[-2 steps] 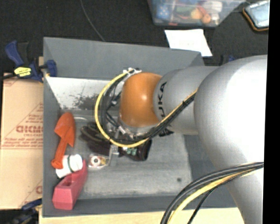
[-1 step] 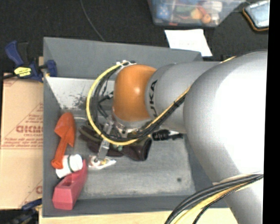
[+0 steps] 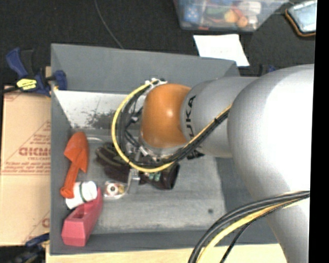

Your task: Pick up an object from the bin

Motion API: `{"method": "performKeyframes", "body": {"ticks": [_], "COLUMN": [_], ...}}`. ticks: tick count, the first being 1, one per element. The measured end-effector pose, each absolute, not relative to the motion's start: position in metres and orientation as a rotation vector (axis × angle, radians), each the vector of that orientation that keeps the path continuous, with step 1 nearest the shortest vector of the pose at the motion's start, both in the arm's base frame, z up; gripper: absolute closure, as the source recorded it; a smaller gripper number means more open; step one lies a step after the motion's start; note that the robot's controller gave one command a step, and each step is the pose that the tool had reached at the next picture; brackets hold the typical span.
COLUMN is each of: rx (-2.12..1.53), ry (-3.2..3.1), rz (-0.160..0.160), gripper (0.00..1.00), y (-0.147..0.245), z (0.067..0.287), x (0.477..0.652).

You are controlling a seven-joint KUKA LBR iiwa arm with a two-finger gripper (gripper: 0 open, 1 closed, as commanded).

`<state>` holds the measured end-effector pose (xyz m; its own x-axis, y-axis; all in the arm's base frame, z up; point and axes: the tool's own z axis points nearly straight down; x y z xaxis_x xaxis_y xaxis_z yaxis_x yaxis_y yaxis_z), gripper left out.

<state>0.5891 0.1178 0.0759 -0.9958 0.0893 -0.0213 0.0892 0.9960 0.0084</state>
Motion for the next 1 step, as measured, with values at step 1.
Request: {"method": "performKeyframes", "body": {"ticks": [1], "rx": [0.777], "ry": [3.030], "rz": [0.014], "gripper": [1.00], "y": [0.1266], "z": [0.0736], "x": [0.5999]}}
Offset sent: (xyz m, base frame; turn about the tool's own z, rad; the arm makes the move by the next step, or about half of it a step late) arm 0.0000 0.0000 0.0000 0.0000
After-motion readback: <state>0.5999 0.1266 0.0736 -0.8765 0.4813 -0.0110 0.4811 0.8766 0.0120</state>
